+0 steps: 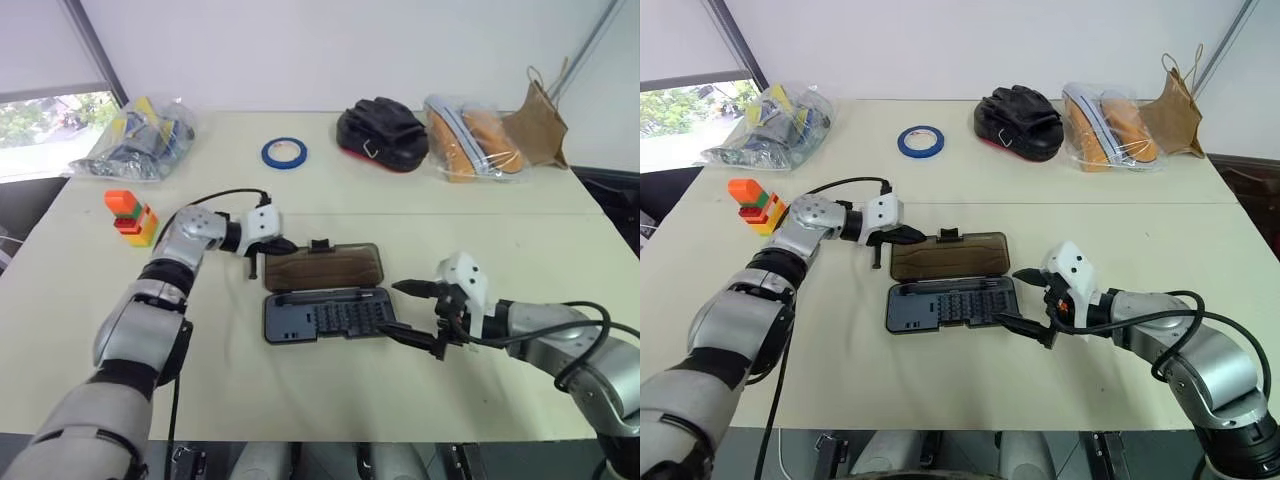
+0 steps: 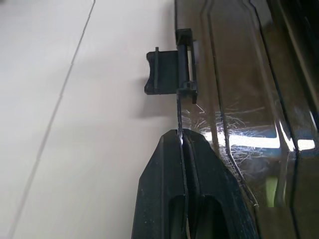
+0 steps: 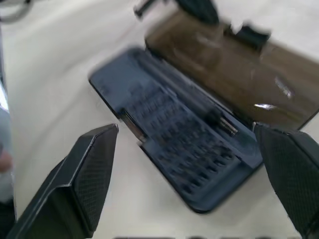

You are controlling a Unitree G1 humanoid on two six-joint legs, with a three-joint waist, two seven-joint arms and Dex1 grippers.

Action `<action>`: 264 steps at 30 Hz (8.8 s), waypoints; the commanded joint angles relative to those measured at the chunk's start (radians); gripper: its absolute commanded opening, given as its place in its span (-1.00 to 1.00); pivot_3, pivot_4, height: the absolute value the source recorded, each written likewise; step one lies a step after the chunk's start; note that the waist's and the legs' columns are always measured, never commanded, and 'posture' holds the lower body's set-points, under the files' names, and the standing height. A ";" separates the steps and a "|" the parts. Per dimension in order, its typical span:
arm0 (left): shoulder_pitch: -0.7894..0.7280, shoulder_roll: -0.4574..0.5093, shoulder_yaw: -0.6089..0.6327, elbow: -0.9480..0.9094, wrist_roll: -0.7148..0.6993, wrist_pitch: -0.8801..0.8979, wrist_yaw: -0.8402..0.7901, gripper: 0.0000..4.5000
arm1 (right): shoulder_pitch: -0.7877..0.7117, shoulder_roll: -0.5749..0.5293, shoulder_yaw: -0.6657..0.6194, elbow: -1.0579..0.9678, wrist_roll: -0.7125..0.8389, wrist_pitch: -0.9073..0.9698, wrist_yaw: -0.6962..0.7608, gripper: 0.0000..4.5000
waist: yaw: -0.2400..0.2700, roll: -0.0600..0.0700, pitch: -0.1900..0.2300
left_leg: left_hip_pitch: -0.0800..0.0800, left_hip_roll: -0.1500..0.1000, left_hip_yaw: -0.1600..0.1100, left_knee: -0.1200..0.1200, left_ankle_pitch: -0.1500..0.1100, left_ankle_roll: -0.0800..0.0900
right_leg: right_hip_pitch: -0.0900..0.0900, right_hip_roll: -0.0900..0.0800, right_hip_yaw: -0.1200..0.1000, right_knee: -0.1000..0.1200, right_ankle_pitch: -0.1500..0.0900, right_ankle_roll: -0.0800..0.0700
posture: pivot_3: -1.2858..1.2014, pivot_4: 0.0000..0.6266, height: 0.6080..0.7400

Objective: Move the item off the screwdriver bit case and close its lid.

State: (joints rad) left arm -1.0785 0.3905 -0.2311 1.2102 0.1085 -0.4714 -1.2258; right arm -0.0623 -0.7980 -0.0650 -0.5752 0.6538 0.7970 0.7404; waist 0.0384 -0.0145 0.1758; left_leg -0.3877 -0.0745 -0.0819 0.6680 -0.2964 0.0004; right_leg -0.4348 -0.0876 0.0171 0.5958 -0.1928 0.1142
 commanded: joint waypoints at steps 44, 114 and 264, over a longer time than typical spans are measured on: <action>0.842 0.186 0.254 -1.427 -0.498 0.892 0.046 -0.98 | -0.418 0.186 0.155 0.488 -0.305 -0.228 -0.034 1.00 | -0.052 0.003 0.000 | 0.004 0.001 0.000 -0.001 0.002 -0.003 | -0.001 0.001 0.004 0.005 0.001 0.000 | 0.03 -0.52 1.00; 1.039 0.163 0.035 -1.299 -0.343 0.666 0.234 -1.00 | -0.752 0.304 0.348 1.110 -0.761 -0.799 0.309 -0.99 | -0.082 0.017 -0.024 | 0.047 0.012 0.001 -0.021 0.002 -0.003 | 0.030 0.011 0.004 0.004 -0.010 -0.013 | 0.03 -0.52 1.00; -0.027 -0.119 0.092 0.002 -0.119 0.285 0.181 -1.00 | 0.102 0.348 0.058 -0.445 -0.038 0.363 -0.173 -0.97 | -0.021 -0.002 -0.007 | 0.012 0.003 -0.004 -0.002 0.001 -0.002 | 0.009 0.005 0.001 0.003 -0.001 0.000 | 0.03 -0.52 1.00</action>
State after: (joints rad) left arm -1.0721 0.2518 -0.2073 1.2118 0.0398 -0.1892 -1.0698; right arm 0.0177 -0.4646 0.0929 -0.9282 0.5078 1.1578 0.5362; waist 0.0172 -0.0162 0.1686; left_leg -0.3756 -0.0711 -0.0861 0.6657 -0.2949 -0.0017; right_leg -0.4264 -0.0824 0.0177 0.5992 -0.1938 0.1143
